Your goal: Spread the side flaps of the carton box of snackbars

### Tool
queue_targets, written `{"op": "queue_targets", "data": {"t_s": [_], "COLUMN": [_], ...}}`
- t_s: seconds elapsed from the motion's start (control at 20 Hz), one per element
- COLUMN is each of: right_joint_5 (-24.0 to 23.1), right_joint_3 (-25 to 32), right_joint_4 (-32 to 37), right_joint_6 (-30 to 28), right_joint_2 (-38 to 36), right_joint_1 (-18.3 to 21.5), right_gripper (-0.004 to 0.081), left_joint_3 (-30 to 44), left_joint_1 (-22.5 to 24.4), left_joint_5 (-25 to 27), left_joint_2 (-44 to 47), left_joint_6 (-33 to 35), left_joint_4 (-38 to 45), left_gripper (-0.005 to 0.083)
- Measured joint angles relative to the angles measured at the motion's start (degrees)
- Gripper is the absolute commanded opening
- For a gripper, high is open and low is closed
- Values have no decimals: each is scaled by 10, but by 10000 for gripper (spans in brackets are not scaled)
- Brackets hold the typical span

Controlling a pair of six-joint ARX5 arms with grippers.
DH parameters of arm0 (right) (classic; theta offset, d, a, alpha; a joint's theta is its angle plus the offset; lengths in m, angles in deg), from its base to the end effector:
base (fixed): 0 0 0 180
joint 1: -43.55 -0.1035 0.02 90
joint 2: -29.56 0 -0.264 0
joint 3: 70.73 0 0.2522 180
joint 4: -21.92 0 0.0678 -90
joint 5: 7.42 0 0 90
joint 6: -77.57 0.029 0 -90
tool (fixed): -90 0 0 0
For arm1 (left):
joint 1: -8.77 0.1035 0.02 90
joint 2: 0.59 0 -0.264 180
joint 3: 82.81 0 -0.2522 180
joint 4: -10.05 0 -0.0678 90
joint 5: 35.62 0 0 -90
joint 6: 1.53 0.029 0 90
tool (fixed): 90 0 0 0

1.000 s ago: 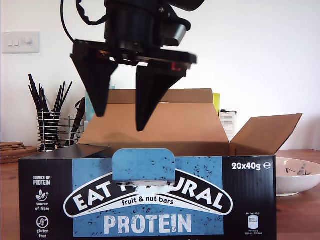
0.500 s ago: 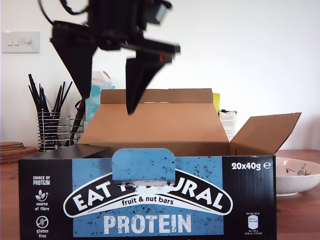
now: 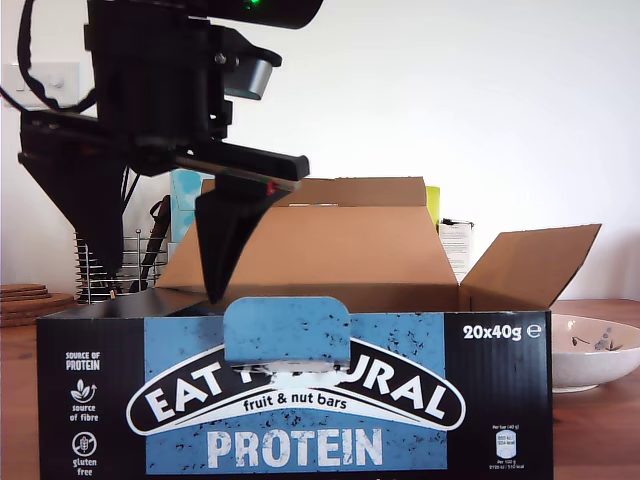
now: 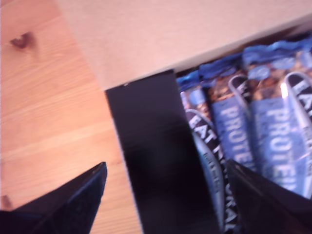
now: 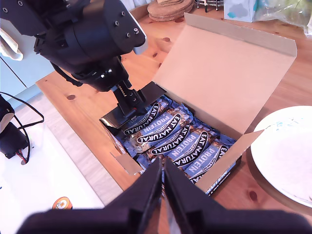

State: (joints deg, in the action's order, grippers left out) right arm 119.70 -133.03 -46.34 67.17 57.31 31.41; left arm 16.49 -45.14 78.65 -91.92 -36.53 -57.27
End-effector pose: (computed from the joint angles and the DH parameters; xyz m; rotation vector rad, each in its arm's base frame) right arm 0.0645 0.0318 0.3190 -0.0343 0.5136 0.8838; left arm 0.1826 -0.2303 0.2287 0.3223 1.1123 -0.0907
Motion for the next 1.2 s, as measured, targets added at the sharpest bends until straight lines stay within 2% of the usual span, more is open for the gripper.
{"op": "queue_targets", "data": {"t_s": [0.3, 0.5, 0.95, 1.2], "right_joint_5": [0, 0, 0, 0], "right_joint_3": [0, 0, 0, 0], "right_joint_4": [-4, -4, -4, -4], "right_joint_6": [0, -1, -2, -2], "right_joint_2": [0, 0, 0, 0], "right_joint_1": [0, 0, 0, 0], "right_gripper": [-13, -13, -13, -13], "left_joint_3": [3, 44, 44, 45], "left_joint_1": [5, 17, 19, 24], "left_joint_5": [0, -6, -6, -1], "left_joint_2": [0, 1, 2, 60], "left_joint_6": [-6, -9, 0, 3], "left_joint_4": [7, 16, 19, 13], "left_gripper": [717, 717, 717, 717]}}
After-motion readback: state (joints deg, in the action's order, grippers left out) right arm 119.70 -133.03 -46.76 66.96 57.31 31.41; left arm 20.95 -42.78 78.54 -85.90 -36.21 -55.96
